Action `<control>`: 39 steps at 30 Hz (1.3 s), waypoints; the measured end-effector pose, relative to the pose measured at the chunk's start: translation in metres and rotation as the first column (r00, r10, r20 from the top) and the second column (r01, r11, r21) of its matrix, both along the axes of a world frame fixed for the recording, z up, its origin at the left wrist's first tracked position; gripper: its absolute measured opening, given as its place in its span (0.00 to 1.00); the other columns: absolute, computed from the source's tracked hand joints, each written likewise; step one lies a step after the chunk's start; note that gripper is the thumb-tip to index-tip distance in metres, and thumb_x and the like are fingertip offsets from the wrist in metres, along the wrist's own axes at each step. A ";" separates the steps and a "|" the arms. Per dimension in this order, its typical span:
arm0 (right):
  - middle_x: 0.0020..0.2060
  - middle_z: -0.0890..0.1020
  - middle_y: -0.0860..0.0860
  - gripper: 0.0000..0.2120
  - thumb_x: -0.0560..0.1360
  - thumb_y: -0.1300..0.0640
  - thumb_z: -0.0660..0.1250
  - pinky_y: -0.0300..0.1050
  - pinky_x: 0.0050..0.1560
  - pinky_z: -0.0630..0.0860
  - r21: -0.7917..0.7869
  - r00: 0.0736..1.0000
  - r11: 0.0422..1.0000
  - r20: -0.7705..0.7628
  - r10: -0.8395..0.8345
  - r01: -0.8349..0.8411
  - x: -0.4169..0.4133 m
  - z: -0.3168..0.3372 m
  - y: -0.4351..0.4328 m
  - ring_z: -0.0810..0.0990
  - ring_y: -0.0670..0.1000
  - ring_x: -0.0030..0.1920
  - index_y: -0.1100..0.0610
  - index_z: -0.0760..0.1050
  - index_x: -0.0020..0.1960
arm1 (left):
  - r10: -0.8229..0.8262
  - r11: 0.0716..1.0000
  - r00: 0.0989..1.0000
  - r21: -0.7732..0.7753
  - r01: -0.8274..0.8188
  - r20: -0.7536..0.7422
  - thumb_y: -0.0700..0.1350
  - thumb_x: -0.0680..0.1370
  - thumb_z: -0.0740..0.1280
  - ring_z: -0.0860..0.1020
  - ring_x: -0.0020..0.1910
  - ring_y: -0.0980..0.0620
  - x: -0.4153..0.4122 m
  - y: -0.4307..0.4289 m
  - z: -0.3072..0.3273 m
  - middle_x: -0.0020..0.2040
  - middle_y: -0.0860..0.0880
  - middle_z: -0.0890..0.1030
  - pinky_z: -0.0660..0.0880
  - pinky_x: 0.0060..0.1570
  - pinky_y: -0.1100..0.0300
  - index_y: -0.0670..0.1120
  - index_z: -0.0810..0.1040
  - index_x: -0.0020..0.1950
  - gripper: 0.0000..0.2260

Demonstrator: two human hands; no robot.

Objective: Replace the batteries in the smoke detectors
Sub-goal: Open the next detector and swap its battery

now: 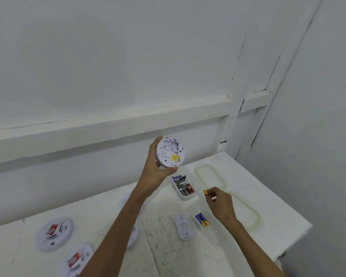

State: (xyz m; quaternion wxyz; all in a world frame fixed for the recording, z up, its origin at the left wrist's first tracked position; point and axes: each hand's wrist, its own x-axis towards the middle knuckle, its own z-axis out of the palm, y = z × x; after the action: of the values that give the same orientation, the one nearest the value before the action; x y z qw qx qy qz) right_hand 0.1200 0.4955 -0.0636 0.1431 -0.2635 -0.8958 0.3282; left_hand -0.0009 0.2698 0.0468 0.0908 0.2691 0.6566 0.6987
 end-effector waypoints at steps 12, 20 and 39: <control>0.50 0.79 0.54 0.09 0.78 0.62 0.60 0.43 0.39 0.69 0.277 0.889 0.958 0.454 -0.061 -0.076 0.018 -0.040 -0.013 0.75 0.51 0.44 0.58 0.77 0.54 | -0.043 0.999 0.999 -0.022 0.043 0.013 0.31 0.69 0.79 0.73 0.70 0.58 0.013 0.005 -0.016 0.75 0.57 0.68 0.79 0.58 0.61 0.60 0.62 0.77 0.46; 0.46 0.80 0.54 0.09 0.76 0.64 0.59 0.44 0.37 0.67 0.232 0.915 0.972 0.400 -0.055 -0.043 0.019 -0.053 -0.012 0.75 0.51 0.41 0.60 0.78 0.49 | -0.035 0.998 0.999 -0.045 0.036 0.020 0.32 0.70 0.79 0.71 0.70 0.58 0.015 0.001 -0.025 0.74 0.60 0.68 0.78 0.58 0.64 0.58 0.61 0.78 0.46; 0.44 0.83 0.55 0.11 0.77 0.62 0.60 0.43 0.36 0.71 0.276 0.960 0.960 0.279 -0.029 -0.051 0.010 -0.029 -0.014 0.79 0.54 0.41 0.57 0.80 0.54 | -0.038 0.997 0.999 -0.060 0.040 0.024 0.32 0.70 0.79 0.71 0.72 0.56 0.014 0.002 -0.044 0.76 0.58 0.68 0.78 0.63 0.58 0.58 0.61 0.79 0.45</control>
State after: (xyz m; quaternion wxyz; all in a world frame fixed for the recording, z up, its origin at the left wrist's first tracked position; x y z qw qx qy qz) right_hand 0.1299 0.4816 -0.0924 0.0488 -0.2792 -0.9459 0.1581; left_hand 0.0127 0.2717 0.0023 0.1200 0.2711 0.6709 0.6797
